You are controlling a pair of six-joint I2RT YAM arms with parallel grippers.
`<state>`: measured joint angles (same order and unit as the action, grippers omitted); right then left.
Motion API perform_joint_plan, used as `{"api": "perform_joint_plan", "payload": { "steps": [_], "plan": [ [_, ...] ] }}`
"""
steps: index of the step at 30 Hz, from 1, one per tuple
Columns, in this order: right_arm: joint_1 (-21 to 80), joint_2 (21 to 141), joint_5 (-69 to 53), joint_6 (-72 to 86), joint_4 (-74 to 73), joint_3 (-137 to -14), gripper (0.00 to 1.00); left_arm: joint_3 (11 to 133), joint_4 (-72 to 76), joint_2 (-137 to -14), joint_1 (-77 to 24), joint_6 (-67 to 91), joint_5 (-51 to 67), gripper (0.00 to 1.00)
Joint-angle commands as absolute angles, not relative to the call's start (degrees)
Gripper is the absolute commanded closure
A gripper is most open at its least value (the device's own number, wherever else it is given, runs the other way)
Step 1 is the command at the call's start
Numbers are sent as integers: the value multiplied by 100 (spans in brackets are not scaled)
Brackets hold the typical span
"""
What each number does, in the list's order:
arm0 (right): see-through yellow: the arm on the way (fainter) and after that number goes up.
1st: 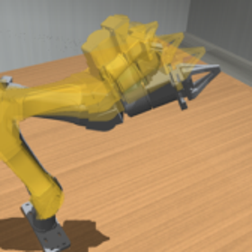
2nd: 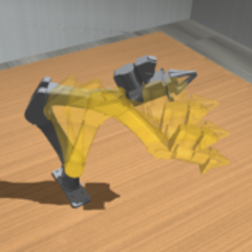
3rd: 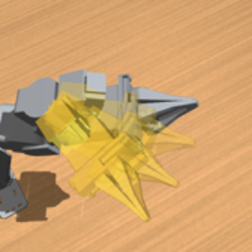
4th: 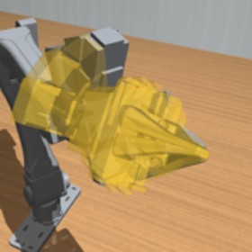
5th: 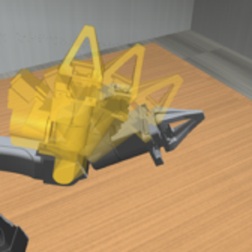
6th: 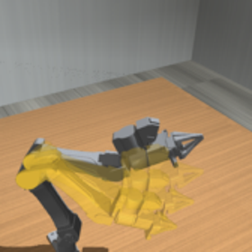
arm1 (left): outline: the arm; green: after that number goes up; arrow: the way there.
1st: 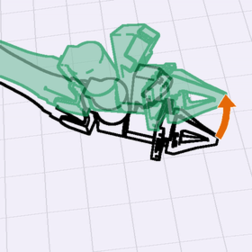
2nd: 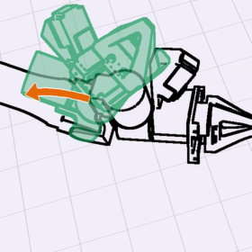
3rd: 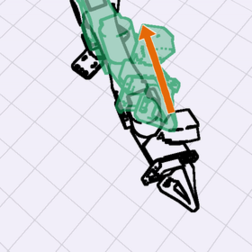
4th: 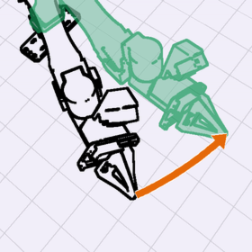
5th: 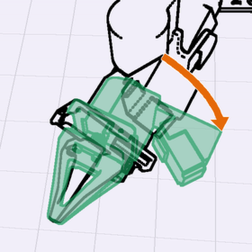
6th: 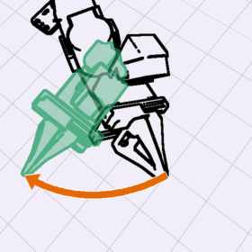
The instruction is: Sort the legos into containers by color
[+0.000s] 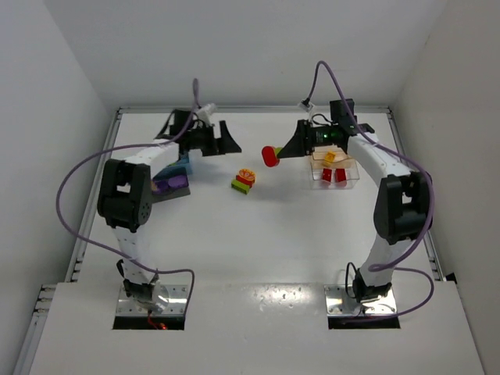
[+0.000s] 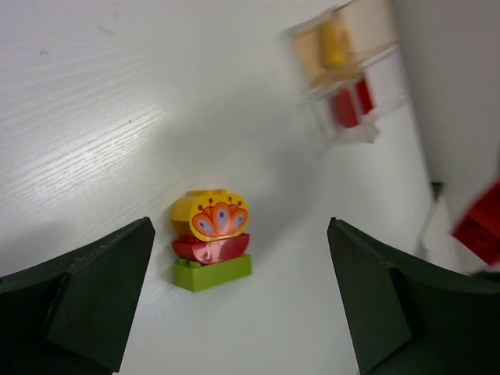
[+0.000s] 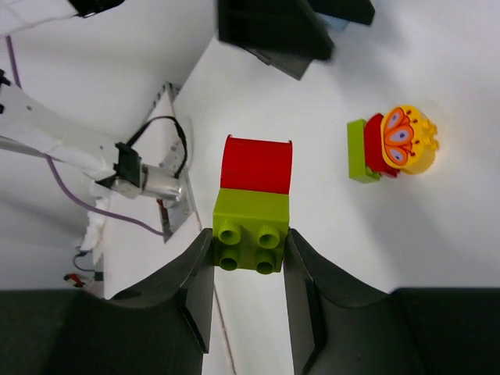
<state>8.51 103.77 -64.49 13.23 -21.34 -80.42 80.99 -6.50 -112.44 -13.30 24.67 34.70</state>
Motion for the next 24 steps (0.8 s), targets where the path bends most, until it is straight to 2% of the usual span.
{"api": "perform_joint_plan", "payload": {
  "steps": [1,3,8,19,22,23,24],
  "plan": [
    [966,10572,-6995,1852,-1303,-8323,98,7709,1206,-10959,-817,3363,6667,0],
    [1019,10704,-7136,2073,-1065,-8376,98,7471,1948,-10960,-765,4278,7320,1],
    [1326,10907,-7374,2529,-617,-8622,97,7216,3836,-10960,-1028,5666,7611,1],
    [1608,11136,-7541,3471,324,-8508,97,7154,5211,-11013,-1256,6583,7550,4],
    [1608,11188,-7541,3586,465,-8508,97,7102,5212,-11013,-1257,6583,7550,19],
    [1608,11188,-7541,3647,466,-8508,97,7102,5212,-11013,-1257,6583,7619,30],
    [1547,11188,-7541,3761,614,-8508,97,7102,5264,-11013,-1257,6583,7690,34]
  ]
}}
